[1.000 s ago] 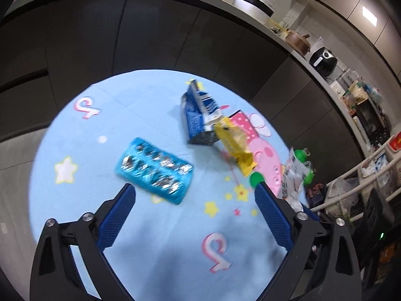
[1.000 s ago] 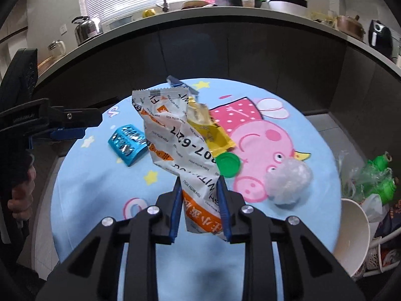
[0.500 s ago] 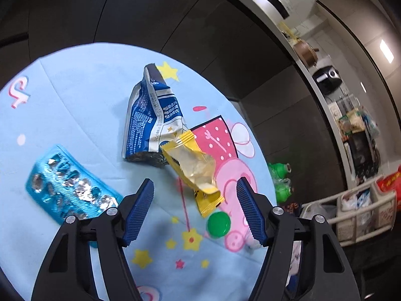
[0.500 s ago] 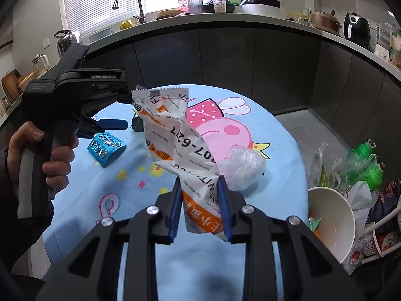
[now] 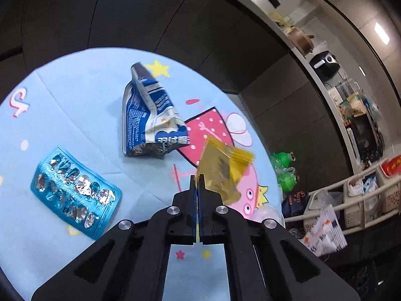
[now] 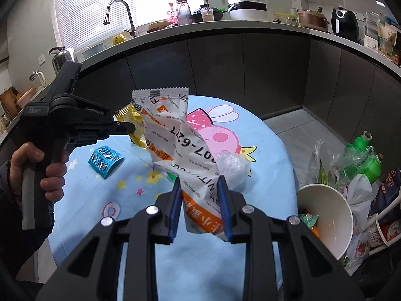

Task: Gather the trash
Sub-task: 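Grasp the yellow packet with the left gripper and lift it, then carry the snack wrapper and yellow packet over the white bin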

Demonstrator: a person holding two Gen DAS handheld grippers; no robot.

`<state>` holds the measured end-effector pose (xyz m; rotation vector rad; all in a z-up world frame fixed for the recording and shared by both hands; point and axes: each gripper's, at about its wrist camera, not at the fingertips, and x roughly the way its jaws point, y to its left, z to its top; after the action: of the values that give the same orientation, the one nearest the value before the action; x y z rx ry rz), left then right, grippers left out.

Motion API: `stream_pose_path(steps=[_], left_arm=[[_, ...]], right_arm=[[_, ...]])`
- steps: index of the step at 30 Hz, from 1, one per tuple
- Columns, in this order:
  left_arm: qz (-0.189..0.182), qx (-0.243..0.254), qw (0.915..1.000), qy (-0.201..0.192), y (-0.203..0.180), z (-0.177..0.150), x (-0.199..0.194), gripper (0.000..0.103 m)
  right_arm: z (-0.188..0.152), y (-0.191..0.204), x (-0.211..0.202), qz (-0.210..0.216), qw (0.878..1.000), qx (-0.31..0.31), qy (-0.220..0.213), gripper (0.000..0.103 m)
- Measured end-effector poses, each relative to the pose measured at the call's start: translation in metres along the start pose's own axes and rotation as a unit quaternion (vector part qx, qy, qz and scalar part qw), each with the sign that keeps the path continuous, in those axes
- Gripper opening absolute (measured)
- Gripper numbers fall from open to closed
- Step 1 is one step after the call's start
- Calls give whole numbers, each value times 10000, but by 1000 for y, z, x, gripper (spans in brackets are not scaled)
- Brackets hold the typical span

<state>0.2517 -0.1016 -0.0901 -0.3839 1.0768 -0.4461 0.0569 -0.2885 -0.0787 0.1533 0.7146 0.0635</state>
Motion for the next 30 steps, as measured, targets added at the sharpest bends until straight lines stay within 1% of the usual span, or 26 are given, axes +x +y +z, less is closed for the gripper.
stream_pose_path(steps=[6,11,15,21,30], left_arm=[[-92,396,9988,-270,-25,-12,-36,1],[-294,796,9958,-335,-54,-25,-58,1],[-490,1082,9924,-326,-81,-39,-66,1],[-707,1474,9864,-198,-123,-57,-63,1],[-944,1974,9755,212,-179,-87,-33,1]], right_arm=[[-1,-5,-19,-65,9998,74,-173,28],[-2,-15,-37,-185,9992,171,-306,28],[-7,-29,-50,-317,9981,367,-369,28],[-18,-60,-66,-552,9948,736,-444,28],[-46,-117,-76,-894,9845,1442,-441,29]])
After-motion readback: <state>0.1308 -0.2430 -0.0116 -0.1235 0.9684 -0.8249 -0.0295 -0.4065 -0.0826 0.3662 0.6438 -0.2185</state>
